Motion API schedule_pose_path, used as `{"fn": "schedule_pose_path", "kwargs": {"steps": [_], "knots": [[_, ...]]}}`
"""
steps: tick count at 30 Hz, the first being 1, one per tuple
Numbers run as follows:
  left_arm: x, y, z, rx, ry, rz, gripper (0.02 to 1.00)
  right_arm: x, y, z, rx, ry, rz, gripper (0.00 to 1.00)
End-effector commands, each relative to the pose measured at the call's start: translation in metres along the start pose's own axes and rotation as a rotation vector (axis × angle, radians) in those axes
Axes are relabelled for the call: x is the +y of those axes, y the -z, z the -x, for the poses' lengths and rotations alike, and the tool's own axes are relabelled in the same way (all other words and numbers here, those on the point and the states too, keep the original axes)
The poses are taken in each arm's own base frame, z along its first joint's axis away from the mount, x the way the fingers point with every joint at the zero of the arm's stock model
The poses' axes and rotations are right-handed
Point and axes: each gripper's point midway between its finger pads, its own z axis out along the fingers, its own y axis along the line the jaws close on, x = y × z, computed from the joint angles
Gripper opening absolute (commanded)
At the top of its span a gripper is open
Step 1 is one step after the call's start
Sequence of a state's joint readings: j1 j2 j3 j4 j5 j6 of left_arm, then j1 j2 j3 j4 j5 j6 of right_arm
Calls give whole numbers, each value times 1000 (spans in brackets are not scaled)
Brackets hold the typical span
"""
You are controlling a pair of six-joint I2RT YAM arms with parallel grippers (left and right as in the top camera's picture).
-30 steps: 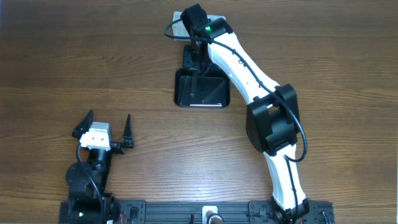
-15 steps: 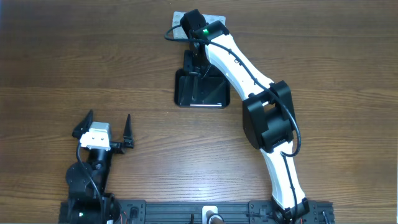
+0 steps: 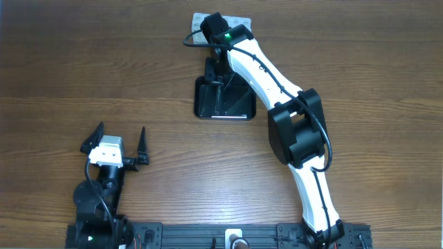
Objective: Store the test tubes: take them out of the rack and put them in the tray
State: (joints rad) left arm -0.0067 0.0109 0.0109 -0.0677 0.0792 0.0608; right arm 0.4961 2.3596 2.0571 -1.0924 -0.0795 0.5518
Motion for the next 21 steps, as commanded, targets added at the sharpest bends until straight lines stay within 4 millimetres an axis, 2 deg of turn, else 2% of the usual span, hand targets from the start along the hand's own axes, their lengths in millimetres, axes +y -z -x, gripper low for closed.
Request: {"fn": "schedule_pose_path", "kwargs": {"steps": [1,7,9,11,13,17,21], "knots": [[-1,0,-1,-2,-10,-9,1000,-8,-9,0,6,-7,-29,211],[-1,0,-1,-2,-10,-9,1000,-7,-6,1,1,17,-26,334],[-1,0,-1,-2,-10,-9,1000,-6,-1,2,-7,30,-20,356],[-1,0,-1,-2,-10,-9,1000,-2,14,5,-34,57,-5,391],[-1,0,-1,-2,-10,-9,1000,2,34,9,-72,91,16,443],[-1,0,-1,-2,-10,-9,1000,11,93,15,-176,176,65,555],[-1,0,-1,-2,-10,-9,1000,7,164,10,-297,249,73,641]]}}
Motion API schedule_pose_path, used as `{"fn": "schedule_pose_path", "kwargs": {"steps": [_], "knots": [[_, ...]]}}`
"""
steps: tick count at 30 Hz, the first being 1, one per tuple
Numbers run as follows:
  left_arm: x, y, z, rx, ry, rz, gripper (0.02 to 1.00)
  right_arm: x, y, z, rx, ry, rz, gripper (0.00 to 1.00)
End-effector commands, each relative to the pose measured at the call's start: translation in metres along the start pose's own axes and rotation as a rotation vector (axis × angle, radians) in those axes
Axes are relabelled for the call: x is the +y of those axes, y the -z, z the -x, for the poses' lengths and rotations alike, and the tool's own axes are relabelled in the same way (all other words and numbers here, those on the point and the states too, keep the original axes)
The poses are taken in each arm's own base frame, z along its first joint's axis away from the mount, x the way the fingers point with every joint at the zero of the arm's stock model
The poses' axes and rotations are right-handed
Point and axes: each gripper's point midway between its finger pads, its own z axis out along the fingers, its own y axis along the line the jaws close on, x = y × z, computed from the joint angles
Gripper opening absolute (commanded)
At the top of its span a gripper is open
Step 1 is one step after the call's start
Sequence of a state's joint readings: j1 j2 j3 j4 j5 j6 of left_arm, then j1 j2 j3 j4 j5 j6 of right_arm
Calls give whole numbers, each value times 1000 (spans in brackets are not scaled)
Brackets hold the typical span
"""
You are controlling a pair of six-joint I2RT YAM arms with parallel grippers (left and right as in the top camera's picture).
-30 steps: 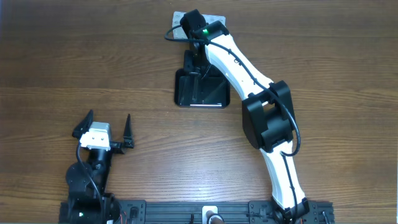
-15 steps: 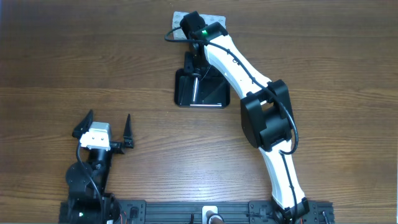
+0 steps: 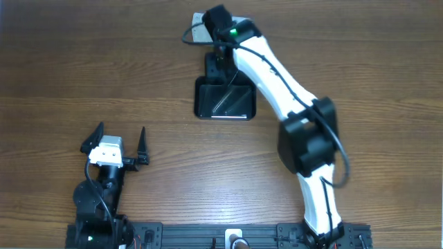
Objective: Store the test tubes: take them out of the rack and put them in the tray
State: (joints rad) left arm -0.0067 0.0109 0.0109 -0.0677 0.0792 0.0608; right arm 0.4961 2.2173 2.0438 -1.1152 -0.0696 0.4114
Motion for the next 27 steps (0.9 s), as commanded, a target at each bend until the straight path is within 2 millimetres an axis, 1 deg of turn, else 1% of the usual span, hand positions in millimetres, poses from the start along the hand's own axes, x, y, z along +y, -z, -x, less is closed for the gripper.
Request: {"fn": "schedule_pose_path", "kwargs": {"steps": [1,3,5,7,8,10,12,15,18,21,23,25,27], "knots": [[-1,0,-1,-2,-10,-9,1000,-1,114,15,-225,107,4,656],[-1,0,-1,-2,-10,-9,1000,-14,146,14,-287,106,-54,676],[-1,0,-1,-2,-10,-9,1000,-26,171,12,-341,108,-113,693],[-1,0,-1,-2,-10,-9,1000,-35,189,10,-384,143,-156,713],[-1,0,-1,-2,-10,-9,1000,-38,194,9,-405,176,-173,733],[-1,0,-1,-2,-10,-9,1000,-44,199,10,-443,229,-185,770],[-1,0,-1,-2,-10,-9,1000,-54,200,11,-483,243,-189,798],[-1,0,-1,-2,-10,-9,1000,-78,196,10,-537,196,-180,822],[-1,0,-1,-2,-10,-9,1000,-105,194,2,-580,140,-141,827],[-1,0,-1,-2,-10,-9,1000,-139,195,-13,-635,94,-129,847],[-1,0,-1,-2,-10,-9,1000,-160,197,-25,-684,79,-152,873],[-1,0,-1,-2,-10,-9,1000,-174,195,-40,-743,94,-183,915],[-1,0,-1,-2,-10,-9,1000,-181,191,-55,-804,110,-202,993]]}}
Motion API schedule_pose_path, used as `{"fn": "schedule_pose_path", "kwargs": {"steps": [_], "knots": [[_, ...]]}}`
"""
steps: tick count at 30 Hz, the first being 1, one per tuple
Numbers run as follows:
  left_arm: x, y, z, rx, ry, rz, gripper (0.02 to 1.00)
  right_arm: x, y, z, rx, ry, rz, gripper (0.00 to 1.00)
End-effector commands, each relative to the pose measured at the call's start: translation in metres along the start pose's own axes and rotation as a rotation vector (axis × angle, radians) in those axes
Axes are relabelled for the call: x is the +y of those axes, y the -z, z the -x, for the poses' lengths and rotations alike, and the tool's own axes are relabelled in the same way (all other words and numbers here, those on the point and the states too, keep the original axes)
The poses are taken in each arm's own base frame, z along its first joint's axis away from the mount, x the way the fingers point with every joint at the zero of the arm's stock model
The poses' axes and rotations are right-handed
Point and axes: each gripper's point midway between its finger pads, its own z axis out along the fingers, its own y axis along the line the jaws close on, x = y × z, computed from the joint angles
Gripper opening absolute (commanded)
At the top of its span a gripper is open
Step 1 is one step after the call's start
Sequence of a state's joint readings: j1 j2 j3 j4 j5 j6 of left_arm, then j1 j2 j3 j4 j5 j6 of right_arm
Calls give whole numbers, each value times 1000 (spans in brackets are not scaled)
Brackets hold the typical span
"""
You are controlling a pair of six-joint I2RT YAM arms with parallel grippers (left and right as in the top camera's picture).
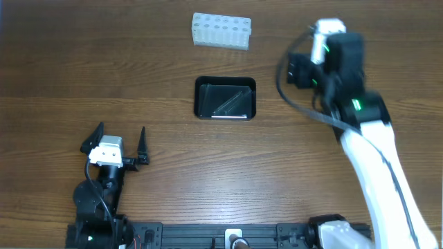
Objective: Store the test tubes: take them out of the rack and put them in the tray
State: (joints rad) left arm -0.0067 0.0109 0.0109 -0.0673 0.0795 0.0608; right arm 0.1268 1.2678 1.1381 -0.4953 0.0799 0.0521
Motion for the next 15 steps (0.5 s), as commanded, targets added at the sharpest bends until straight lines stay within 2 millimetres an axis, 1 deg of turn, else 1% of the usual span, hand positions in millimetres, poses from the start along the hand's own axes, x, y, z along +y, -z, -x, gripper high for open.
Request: {"fn": "schedule_pose_path", "kwargs": {"steps": [1,6,7,11,15], "knots": [[-1,0,-1,-2,-10,-8,1000,-8,24,-30,-126,71,15,991],[-1,0,-1,-2,-10,-8,1000,-12,41,-68,-261,61,4,993],[-1,0,-1,-2,-10,-8,1000,-13,46,-71,-298,59,4,991],[-1,0,-1,-2,-10,-8,1000,-15,70,-72,-493,54,-3,991],[-1,0,-1,-2,-10,-8,1000,-25,86,-80,-609,49,-39,993]]}}
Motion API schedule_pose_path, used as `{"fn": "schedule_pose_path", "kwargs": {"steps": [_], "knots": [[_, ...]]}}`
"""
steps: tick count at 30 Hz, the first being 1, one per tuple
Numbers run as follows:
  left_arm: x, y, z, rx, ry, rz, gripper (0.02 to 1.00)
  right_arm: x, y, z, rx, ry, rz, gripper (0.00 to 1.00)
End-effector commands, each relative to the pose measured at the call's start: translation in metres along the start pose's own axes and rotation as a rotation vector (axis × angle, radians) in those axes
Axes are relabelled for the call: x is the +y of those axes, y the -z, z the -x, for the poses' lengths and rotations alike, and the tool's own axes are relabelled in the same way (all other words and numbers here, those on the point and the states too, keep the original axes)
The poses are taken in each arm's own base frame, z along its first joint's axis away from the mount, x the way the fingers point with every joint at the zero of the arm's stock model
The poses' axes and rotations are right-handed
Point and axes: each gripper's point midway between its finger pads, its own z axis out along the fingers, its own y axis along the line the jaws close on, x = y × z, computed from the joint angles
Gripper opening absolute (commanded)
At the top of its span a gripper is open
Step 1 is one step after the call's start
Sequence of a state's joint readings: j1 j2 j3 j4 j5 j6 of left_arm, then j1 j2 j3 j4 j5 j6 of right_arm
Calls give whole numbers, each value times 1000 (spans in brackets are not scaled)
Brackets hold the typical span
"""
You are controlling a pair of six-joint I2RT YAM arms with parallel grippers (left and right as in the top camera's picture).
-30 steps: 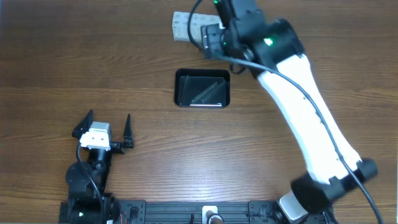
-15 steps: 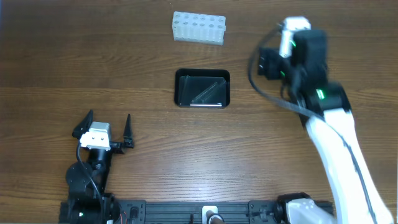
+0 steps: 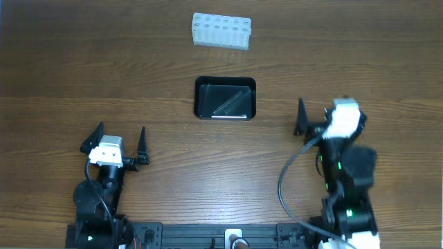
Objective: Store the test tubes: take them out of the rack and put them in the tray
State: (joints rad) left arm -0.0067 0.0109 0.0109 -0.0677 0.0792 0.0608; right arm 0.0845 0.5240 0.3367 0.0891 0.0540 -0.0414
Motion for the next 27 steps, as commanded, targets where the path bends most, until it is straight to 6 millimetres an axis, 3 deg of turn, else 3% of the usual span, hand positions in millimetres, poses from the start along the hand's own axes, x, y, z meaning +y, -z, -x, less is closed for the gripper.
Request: {"fn": "schedule_pose_path", "kwargs": {"steps": [1,14,27], "knots": [[-1,0,-1,-2,-10,-9,1000,-10,18,0,-110,12,-32,993],[-1,0,-1,-2,-10,-9,1000,-14,44,-8,-324,-12,-54,993],[-1,0,-1,-2,-10,-9,1000,-25,39,-43,-183,-23,-113,989]]}}
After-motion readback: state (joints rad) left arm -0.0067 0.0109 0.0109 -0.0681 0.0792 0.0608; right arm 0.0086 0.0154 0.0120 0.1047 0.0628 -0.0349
